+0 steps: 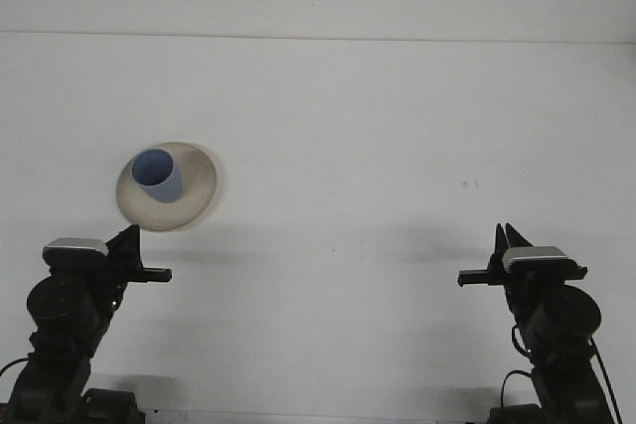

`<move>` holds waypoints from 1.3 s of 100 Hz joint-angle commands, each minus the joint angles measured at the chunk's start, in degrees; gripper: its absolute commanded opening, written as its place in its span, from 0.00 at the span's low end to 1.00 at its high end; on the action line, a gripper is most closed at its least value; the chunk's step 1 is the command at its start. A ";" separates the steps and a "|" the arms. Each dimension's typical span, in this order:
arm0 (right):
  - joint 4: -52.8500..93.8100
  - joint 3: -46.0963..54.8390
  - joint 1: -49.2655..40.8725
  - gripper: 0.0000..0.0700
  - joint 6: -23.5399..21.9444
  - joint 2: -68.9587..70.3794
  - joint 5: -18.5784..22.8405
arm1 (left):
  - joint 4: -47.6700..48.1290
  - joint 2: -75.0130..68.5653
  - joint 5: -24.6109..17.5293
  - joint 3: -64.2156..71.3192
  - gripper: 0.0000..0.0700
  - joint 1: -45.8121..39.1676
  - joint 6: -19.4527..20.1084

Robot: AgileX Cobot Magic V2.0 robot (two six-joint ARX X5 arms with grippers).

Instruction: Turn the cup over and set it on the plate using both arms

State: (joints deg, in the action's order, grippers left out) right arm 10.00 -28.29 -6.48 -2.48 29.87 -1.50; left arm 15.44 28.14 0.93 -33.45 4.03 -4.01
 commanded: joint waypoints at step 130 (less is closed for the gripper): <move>-0.81 -0.24 -0.20 0.00 -0.72 0.15 -0.02 | -6.88 -0.83 0.55 0.48 0.02 0.11 0.76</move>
State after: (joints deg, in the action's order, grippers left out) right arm 9.96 -28.29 -6.48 -2.48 29.87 -1.50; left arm 11.64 27.70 1.21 -33.43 4.03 -3.90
